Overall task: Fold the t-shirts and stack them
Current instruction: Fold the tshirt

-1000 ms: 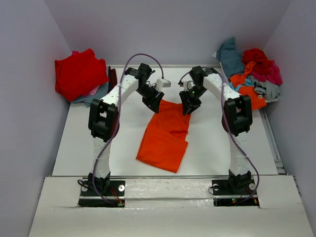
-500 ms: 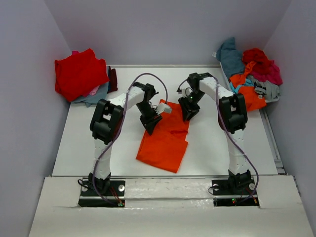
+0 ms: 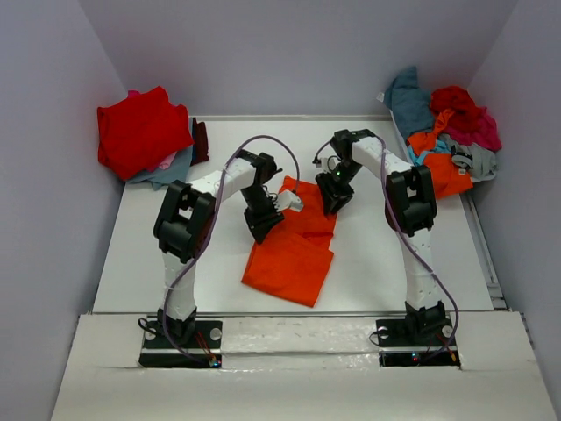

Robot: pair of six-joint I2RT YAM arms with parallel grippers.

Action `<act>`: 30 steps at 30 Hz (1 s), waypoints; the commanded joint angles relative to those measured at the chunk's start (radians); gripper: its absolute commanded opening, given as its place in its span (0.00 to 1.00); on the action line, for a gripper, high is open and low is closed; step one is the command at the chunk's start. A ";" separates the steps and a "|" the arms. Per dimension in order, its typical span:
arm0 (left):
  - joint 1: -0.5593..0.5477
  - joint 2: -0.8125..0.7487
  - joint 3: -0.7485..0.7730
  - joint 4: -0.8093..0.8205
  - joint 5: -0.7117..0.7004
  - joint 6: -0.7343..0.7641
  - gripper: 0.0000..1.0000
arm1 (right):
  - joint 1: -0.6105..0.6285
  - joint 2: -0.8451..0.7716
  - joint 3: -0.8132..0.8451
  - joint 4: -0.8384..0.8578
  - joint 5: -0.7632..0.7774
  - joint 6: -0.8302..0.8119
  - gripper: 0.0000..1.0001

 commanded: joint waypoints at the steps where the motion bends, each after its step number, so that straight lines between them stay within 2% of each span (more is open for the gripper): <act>1: -0.003 -0.075 0.049 -0.013 -0.022 0.027 0.45 | 0.007 0.000 0.031 0.010 0.033 -0.019 0.44; 13: -0.079 -0.124 0.125 0.045 -0.147 0.015 0.46 | 0.007 0.052 0.076 -0.002 0.029 -0.014 0.44; 23: -0.205 -0.054 0.146 0.047 -0.096 0.030 0.46 | 0.007 0.078 0.131 -0.018 0.036 -0.011 0.44; 30: -0.205 0.012 0.131 0.030 0.003 0.058 0.46 | 0.007 0.084 0.157 -0.016 0.032 -0.007 0.44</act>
